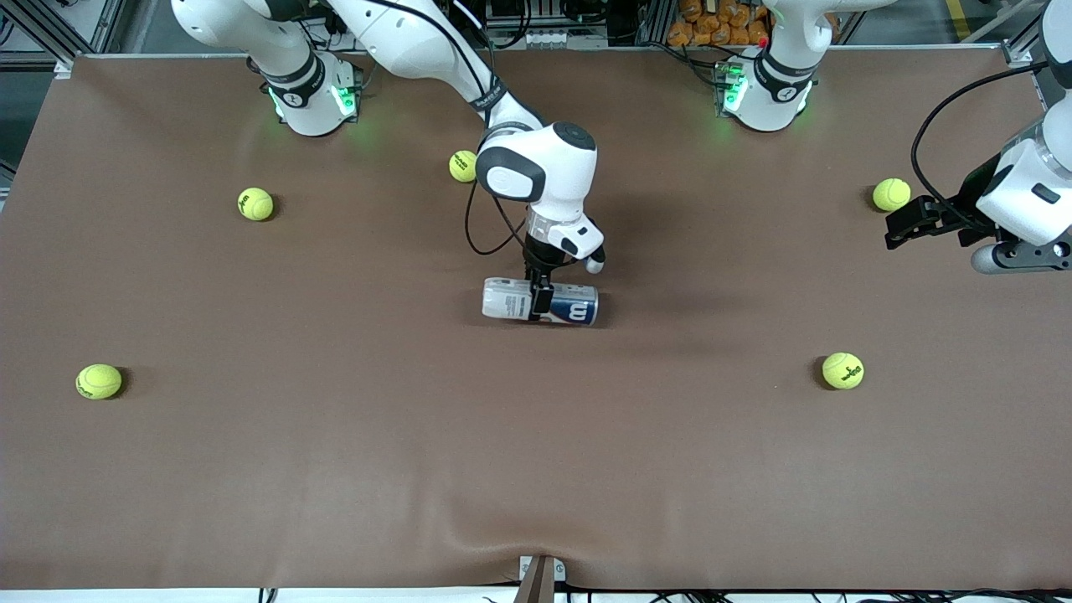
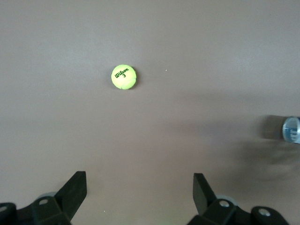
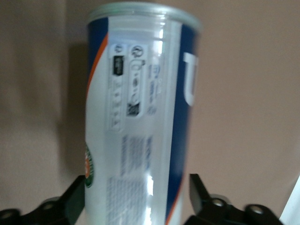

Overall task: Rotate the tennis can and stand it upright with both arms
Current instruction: 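Lower the can on its side, release, and withdraw the right gripper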

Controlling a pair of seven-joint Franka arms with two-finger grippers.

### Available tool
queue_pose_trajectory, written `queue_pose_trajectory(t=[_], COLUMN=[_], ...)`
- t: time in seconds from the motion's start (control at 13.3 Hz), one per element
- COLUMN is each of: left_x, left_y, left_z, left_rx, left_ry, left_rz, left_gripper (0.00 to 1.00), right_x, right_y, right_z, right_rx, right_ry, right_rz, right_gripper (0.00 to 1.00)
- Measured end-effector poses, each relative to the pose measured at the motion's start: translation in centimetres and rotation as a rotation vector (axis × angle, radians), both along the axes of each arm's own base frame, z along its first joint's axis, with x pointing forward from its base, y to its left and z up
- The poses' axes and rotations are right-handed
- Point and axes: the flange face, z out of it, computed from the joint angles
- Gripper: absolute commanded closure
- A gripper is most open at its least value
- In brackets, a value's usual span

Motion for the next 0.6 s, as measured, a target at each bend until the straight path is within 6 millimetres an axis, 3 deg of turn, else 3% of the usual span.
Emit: queue_pose_trajectory(t=[0.37, 0.6], left_x=[0.1, 0.3], left_y=[0.1, 0.1], left_z=[-0.4, -0.8], left_rx=[0.000, 0.000], left_ry=[0.010, 0.018], left_rz=[0.002, 0.001], left_gripper=[0.00, 0.00], right_x=[3.1, 6.4], right_y=[-1.7, -3.9], right_z=[0.8, 3.8], right_rx=[0.013, 0.012], right_ry=[-0.027, -0.056], right_rz=[-0.041, -0.115], right_gripper=[0.00, 0.00])
